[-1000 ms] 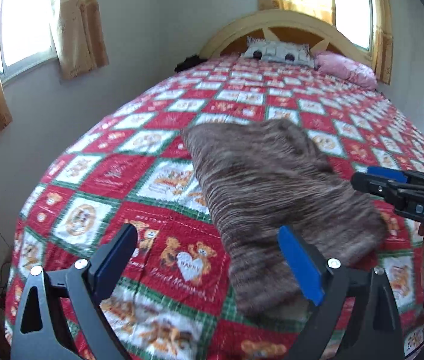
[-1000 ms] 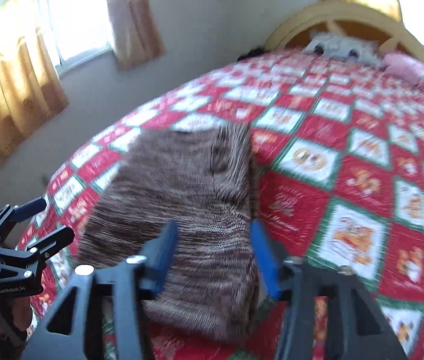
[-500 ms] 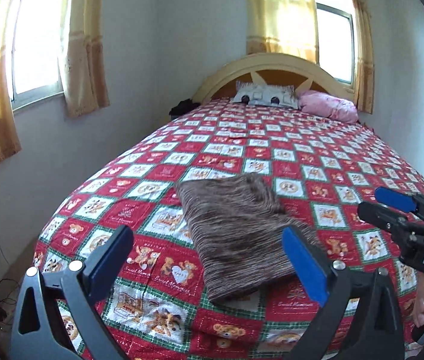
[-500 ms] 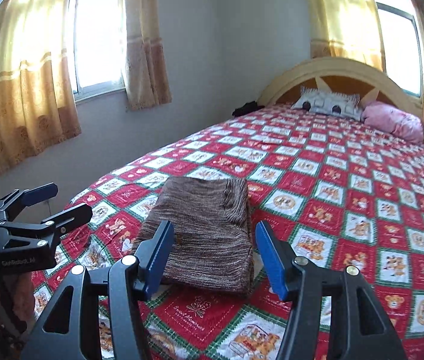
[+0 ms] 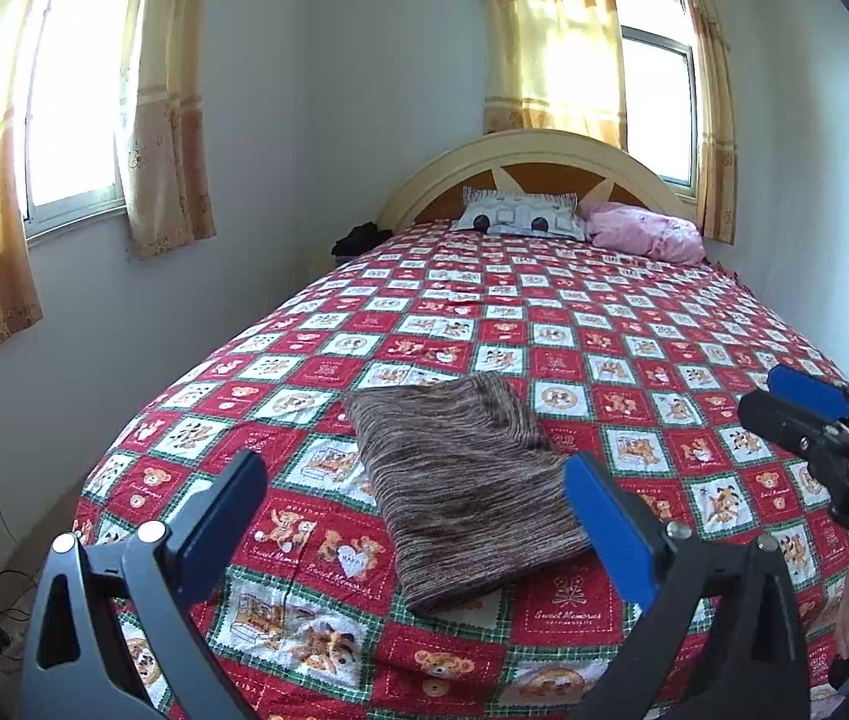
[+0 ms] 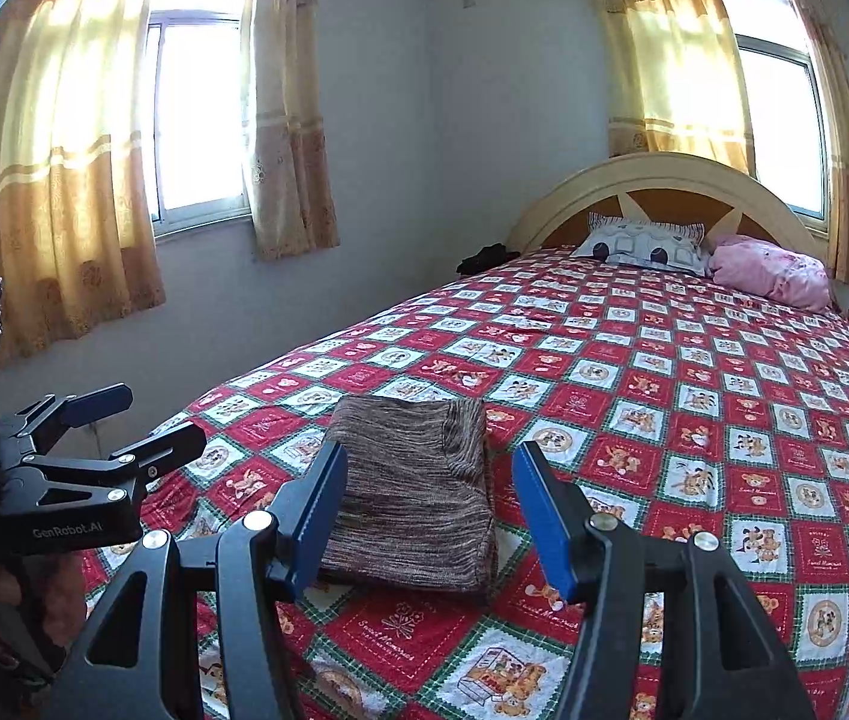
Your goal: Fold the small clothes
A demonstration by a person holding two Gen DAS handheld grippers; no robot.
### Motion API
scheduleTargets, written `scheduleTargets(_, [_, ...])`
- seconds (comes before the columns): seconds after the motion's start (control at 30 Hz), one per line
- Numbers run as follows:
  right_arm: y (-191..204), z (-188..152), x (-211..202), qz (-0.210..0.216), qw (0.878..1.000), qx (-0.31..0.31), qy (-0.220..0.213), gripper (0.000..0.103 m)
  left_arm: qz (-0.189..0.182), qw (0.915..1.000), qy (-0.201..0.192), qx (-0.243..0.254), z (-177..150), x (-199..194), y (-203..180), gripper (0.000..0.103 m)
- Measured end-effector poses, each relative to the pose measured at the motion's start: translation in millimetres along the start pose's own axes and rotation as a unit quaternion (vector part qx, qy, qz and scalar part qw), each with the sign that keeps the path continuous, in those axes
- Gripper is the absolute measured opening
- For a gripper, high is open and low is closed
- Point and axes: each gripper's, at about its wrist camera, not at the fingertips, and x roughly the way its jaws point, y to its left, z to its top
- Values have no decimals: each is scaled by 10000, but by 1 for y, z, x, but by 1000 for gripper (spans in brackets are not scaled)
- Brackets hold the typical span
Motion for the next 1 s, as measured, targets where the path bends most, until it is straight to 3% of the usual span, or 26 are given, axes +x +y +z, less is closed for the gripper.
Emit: scheduleTargets(1.0, [0,-10,-3,51,10000,28,53,59,27,10000,-22,-25,1,-3,-1,102])
